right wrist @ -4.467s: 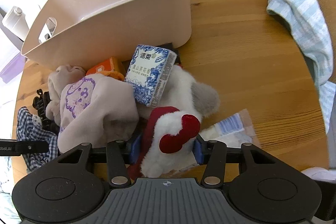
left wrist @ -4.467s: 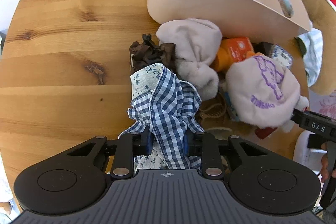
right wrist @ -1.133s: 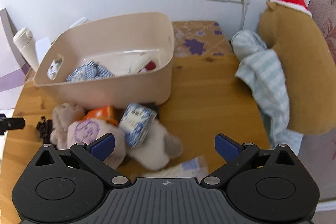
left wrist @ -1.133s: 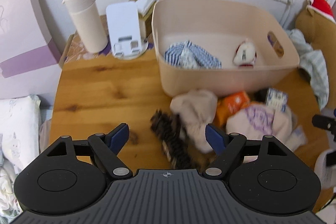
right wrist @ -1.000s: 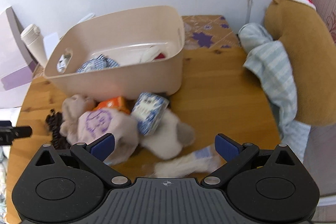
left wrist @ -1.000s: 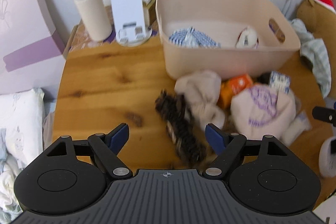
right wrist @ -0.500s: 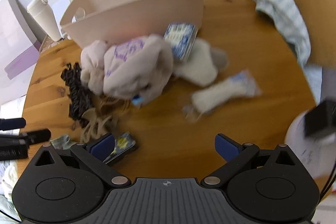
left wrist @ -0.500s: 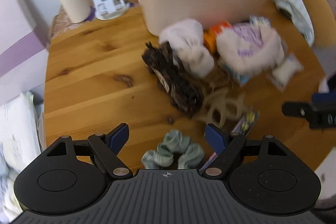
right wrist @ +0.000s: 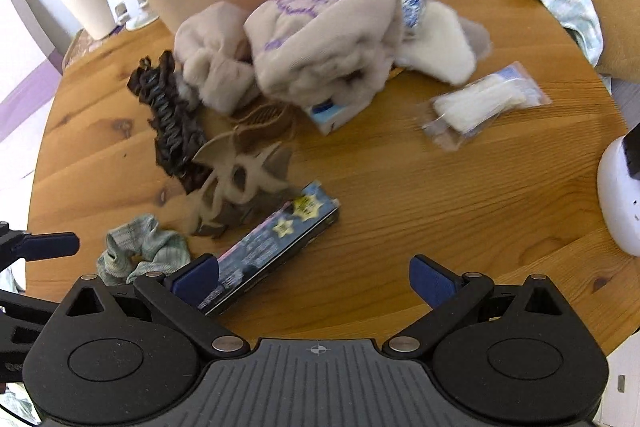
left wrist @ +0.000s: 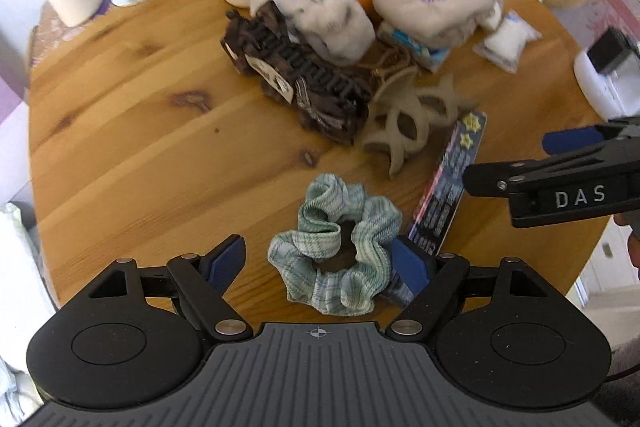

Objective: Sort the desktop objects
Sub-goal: 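Grasp the green plaid scrunchie with the left gripper while the right gripper grasps the dark printed carton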

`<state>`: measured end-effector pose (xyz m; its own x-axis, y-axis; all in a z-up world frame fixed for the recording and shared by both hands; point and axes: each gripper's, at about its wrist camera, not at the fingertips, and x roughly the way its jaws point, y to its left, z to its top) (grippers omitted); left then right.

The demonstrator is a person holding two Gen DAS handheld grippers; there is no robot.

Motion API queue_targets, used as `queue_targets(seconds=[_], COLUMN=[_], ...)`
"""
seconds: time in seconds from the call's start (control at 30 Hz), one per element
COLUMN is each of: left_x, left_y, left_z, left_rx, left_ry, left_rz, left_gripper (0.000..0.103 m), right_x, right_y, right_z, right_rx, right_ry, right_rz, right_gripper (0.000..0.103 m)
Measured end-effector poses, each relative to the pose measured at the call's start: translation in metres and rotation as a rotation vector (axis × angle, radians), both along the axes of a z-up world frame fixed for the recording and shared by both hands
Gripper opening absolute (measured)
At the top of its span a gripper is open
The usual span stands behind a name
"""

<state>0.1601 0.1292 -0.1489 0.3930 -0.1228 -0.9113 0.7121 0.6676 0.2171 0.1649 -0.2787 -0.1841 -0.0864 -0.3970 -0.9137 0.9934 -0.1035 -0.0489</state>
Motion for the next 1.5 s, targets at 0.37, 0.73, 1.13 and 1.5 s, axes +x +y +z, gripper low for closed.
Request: queue_targets(seconds=[0.37,0.73,1.13,1.5], left_x=[0.016,0.023,0.013,0.005], left_y=[0.004,-0.002,-0.022,-0.035], left_z=[-0.015,-0.025,-0.032,-0.032], left_rx=[-0.019,-0.006,0.033,0.04], left_ry=[0.052,0.039,-0.047,-0.104], left_rz=[0.008,0.009,0.018,0.069], left_gripper=[0.084,0.084,0.064,0.033], right_x=[0.03,0.016,-0.005,-0.055], right_y=[-0.016,-0.01,-0.01,-0.009], right_z=[-0.02,-0.027,-0.014,0.001], right_rx=[0.065,0.102,0.115,0.103], right_ry=[0.051,0.072,0.09,0.052], right_rz=[-0.006,-0.05,0.023,0.045], right_gripper=[0.101,0.084,0.054,0.022])
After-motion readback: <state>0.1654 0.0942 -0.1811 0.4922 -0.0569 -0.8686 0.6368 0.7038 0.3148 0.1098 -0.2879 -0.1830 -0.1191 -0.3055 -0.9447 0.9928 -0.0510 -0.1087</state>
